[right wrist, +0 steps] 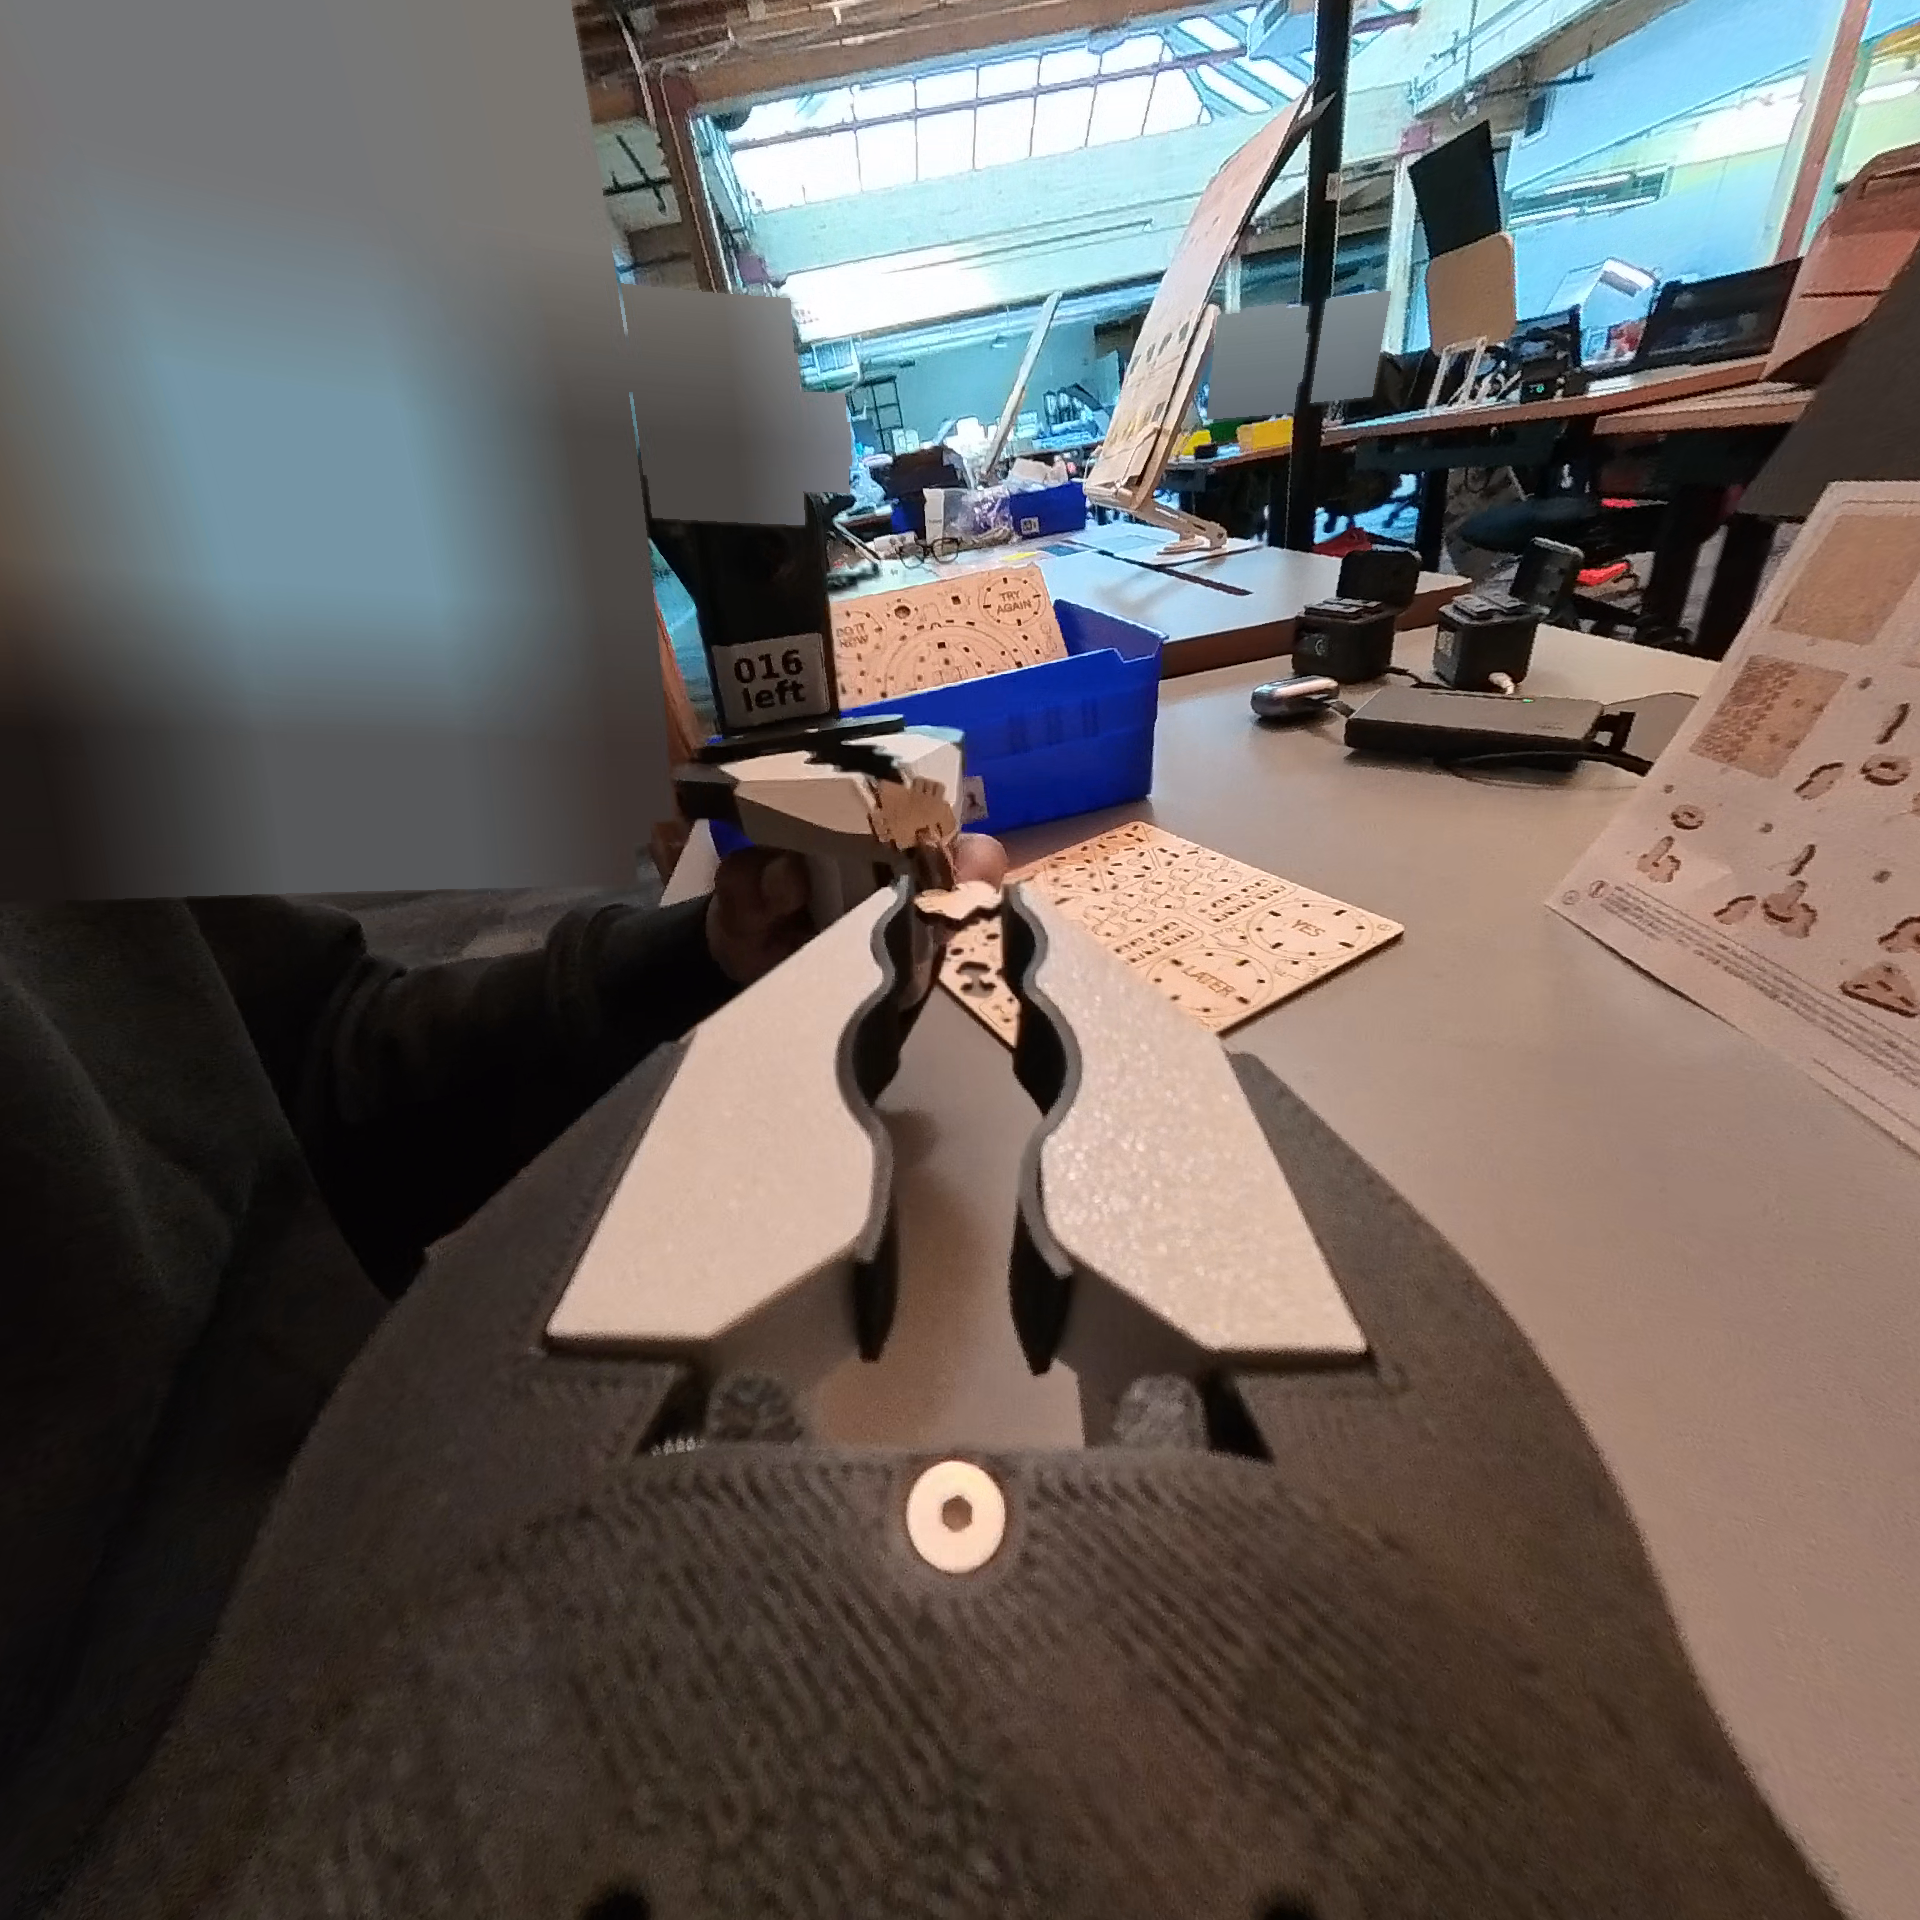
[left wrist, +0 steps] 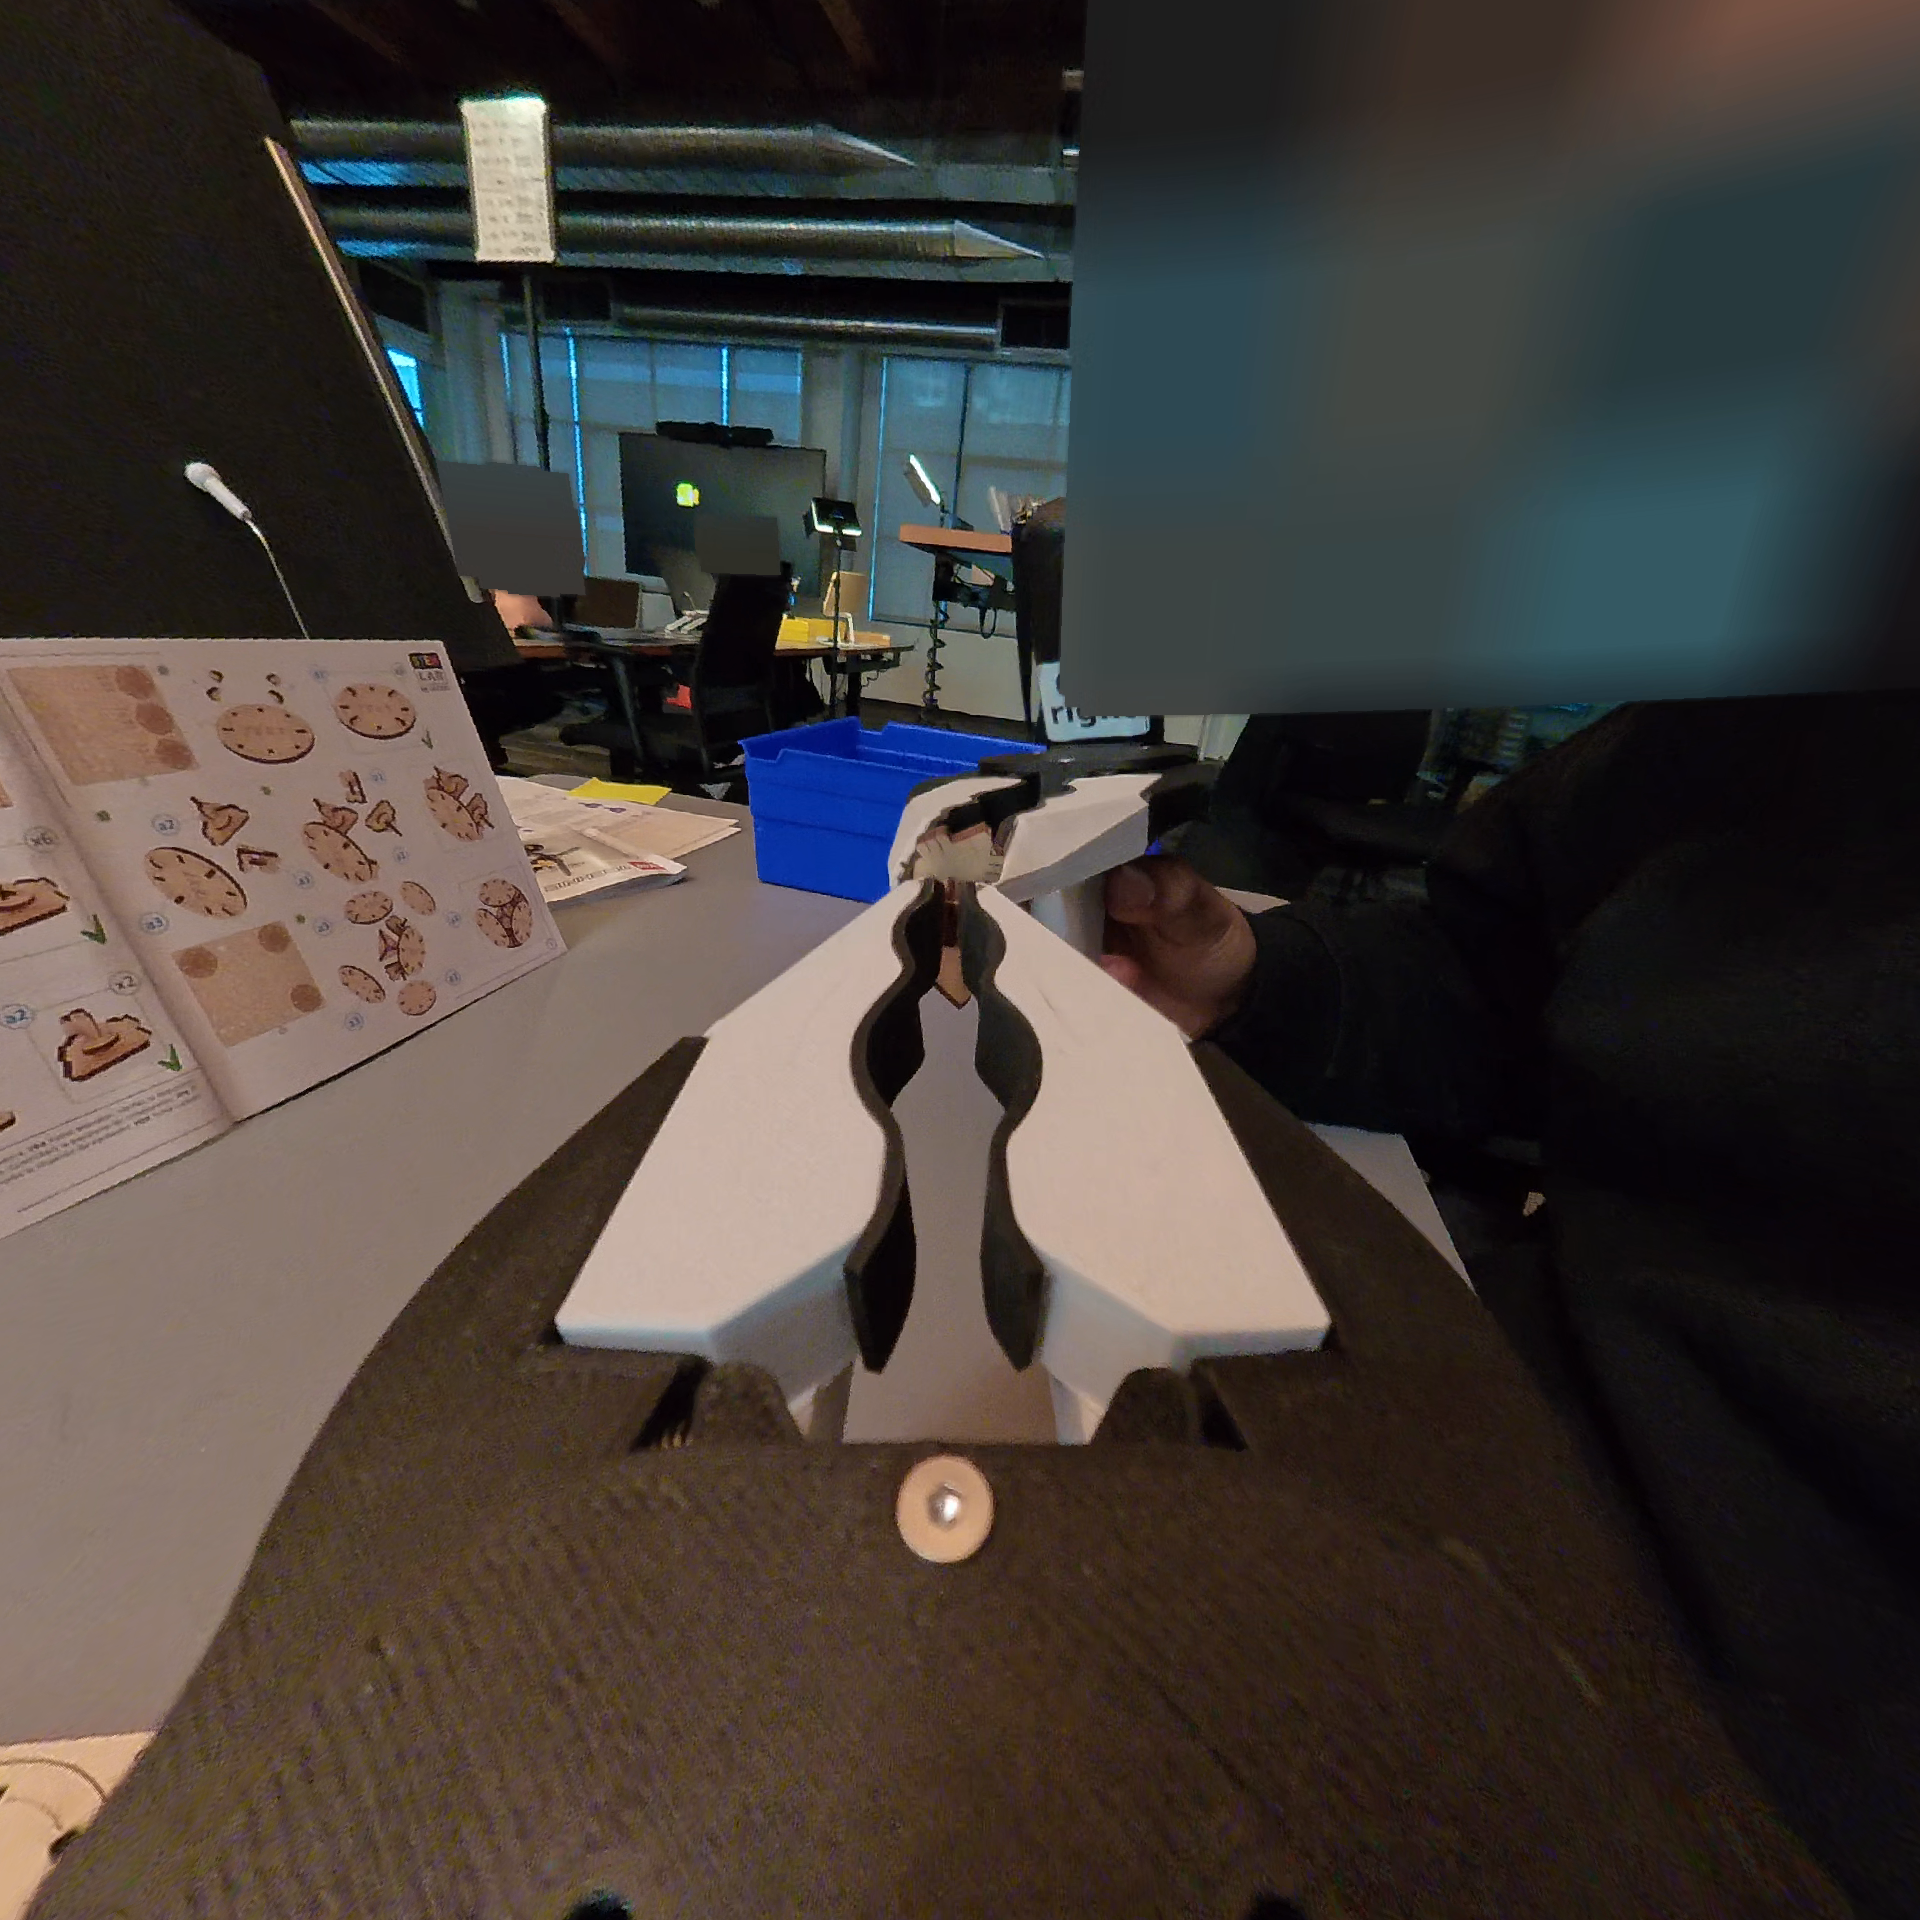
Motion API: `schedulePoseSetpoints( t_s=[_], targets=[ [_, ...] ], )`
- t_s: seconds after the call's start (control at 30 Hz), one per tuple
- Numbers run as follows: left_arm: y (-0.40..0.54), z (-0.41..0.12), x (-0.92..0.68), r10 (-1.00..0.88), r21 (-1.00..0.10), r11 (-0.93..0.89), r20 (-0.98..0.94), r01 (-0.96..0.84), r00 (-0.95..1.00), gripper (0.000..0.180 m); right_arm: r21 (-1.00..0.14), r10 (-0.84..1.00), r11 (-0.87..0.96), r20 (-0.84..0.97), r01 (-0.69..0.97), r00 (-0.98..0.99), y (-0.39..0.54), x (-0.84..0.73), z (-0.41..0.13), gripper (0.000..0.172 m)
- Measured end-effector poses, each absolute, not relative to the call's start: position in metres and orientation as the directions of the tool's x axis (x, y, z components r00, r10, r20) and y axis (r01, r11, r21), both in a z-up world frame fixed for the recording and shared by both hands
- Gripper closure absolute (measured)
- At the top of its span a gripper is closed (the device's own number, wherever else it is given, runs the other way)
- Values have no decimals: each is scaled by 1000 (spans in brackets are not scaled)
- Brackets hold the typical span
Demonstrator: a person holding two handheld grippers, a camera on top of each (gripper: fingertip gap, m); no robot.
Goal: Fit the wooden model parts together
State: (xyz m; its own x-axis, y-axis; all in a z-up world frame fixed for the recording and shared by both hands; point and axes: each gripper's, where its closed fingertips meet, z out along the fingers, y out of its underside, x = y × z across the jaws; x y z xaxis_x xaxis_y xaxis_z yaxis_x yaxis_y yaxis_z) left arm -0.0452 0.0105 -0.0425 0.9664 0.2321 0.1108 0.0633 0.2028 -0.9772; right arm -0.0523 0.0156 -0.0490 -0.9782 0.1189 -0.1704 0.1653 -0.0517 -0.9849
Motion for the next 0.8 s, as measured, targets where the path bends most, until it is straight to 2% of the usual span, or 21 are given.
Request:
schedulePoseSetpoints(
  t_s=[0.23, 0.4, 0.6, 0.8],
  targets=[
    [13, -34, -49, 240, -954, 279, 182, 112, 954, 180, -922, 26, -185, -351, 341, -936, 20, -56, -42, 158],
    [17, -35, -60, 249, -913, 341, 319, 226, 914, 180, -839, -42, -243, -493, 487, -869, 25, -67, -44, 158],
    [23, -49, -74, 256, -860, 360, 465, 363, 847, 180, -794, -48, -217, -573, 568, -818, 31, -81, -57, 158],
    [25, -59, -77, 273, -862, 320, 482, 394, 833, 180, -814, -20, -128, -569, 567, -822, 32, -87, -68, 158]
  ],
)
